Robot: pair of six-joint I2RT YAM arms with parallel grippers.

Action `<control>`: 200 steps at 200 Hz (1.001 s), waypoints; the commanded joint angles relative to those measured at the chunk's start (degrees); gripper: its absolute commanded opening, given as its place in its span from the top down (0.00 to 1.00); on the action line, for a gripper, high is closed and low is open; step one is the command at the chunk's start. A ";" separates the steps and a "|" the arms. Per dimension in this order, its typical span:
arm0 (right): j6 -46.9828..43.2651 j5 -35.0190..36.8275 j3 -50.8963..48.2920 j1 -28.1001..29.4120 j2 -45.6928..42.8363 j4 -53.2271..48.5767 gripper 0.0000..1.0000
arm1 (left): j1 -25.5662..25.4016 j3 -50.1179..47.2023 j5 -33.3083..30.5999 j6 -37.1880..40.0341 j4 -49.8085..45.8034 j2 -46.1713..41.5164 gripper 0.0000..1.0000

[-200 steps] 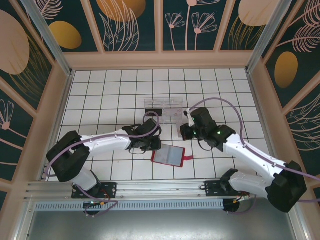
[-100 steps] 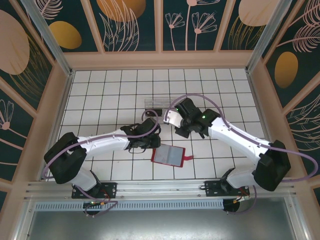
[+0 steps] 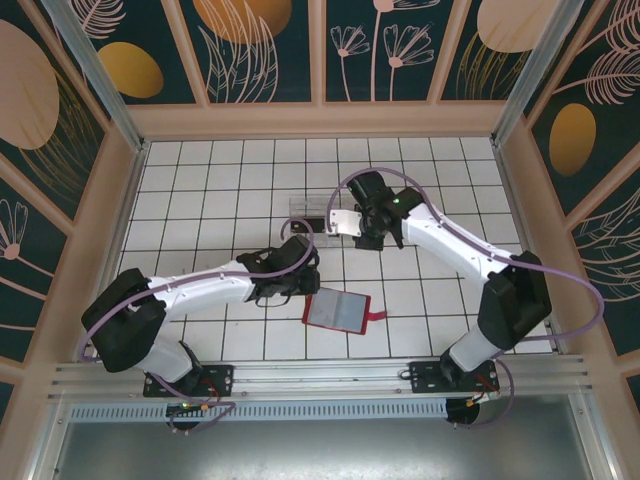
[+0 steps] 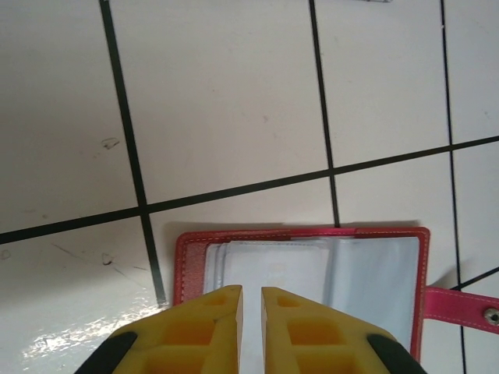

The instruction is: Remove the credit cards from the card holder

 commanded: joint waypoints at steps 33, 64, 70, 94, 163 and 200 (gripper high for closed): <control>-7.71 0.14 9.27 -2.30 7.67 -3.93 1.00 | 4.42 -7.27 1.48 -2.24 3.72 -5.28 0.84; -8.45 -0.76 13.99 -2.73 12.20 -5.12 1.00 | 5.92 -9.12 2.60 -1.77 4.45 -6.22 0.84; -8.55 -0.75 14.62 -2.76 13.02 -5.26 1.00 | 6.09 -9.25 2.54 -1.67 4.44 -6.31 0.84; -8.39 -0.79 17.59 -2.81 16.48 -7.04 1.00 | 6.63 -9.93 2.60 -1.55 4.70 -6.75 0.84; -7.85 -0.75 19.93 -2.85 20.38 -8.50 1.00 | 7.37 -11.38 3.12 -1.32 5.31 -7.31 0.84; -7.69 -0.77 20.40 -2.85 21.66 -8.55 1.00 | 7.45 -11.35 3.30 -1.25 5.32 -7.25 0.84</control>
